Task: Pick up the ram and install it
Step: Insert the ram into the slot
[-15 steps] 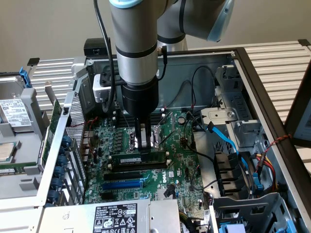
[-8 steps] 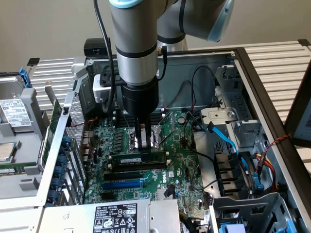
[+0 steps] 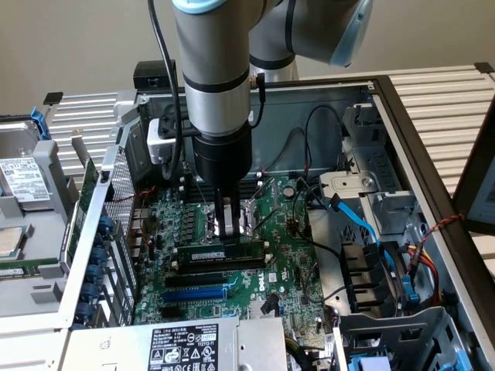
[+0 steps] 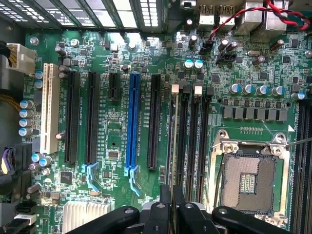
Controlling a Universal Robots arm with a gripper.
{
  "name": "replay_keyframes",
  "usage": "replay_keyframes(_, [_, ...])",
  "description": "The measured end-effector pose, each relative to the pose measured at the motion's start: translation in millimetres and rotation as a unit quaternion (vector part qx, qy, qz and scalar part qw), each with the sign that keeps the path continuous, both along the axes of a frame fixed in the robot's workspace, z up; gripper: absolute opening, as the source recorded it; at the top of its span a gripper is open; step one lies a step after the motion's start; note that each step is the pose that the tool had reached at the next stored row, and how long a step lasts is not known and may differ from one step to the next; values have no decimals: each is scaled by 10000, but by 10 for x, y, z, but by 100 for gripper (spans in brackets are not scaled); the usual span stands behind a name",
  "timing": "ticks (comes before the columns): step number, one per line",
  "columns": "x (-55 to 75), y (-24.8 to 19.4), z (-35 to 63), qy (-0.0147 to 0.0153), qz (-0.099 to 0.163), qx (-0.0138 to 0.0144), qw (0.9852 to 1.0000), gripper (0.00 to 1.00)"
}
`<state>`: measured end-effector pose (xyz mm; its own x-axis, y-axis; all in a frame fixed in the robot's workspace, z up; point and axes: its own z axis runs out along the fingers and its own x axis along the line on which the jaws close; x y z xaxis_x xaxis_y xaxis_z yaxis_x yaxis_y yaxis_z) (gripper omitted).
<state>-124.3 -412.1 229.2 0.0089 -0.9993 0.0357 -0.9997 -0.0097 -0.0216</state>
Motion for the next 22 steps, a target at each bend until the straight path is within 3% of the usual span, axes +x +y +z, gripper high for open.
replay_keyframes(22, [-16, 1, -45, -70, 1, -3, 10000, 14])
